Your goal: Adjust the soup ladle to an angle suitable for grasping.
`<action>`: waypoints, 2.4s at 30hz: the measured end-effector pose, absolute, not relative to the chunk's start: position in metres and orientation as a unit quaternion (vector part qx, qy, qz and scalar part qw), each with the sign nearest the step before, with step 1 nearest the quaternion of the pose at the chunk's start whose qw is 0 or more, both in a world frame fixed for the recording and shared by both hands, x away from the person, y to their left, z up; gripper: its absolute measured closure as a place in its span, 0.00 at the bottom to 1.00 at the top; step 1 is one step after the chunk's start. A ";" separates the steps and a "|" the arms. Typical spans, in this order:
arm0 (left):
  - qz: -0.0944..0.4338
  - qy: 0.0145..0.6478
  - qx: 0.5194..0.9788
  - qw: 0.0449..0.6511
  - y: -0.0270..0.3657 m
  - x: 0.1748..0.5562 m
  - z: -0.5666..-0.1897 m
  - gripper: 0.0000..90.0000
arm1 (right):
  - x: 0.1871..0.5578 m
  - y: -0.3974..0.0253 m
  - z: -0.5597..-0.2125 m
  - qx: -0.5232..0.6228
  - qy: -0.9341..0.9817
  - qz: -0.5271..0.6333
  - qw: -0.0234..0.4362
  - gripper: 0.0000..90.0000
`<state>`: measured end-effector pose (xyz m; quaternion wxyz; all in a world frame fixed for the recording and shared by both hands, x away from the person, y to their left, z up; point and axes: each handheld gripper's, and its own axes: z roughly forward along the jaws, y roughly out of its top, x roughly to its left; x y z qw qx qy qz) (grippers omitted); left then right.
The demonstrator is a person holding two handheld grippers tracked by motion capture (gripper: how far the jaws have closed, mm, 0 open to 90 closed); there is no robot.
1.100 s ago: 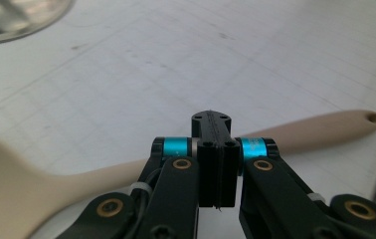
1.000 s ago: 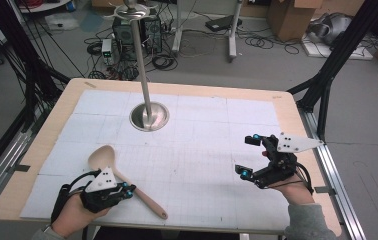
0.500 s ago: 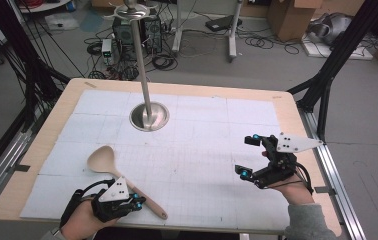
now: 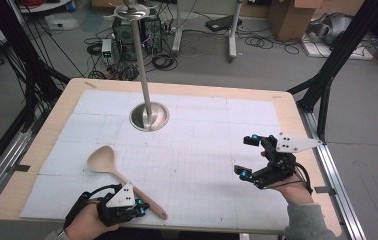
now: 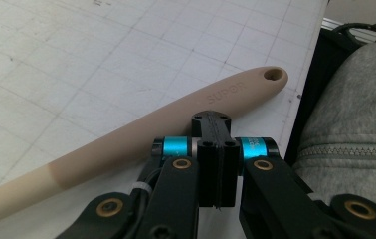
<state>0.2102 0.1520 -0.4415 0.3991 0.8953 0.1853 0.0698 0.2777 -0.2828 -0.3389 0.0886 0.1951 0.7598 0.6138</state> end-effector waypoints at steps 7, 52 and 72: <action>0.070 0.184 0.893 0.406 0.153 0.211 -0.443 1.00 | 0.279 -0.284 -0.339 0.197 0.760 0.613 0.092 0.00; 0.065 0.185 0.877 0.440 0.153 0.223 -0.452 1.00 | 0.276 -0.280 -0.341 0.182 0.760 0.619 0.082 0.00; 0.077 0.206 0.872 0.437 0.151 0.229 -0.454 1.00 | 0.277 -0.280 -0.342 0.188 0.762 0.614 0.081 0.00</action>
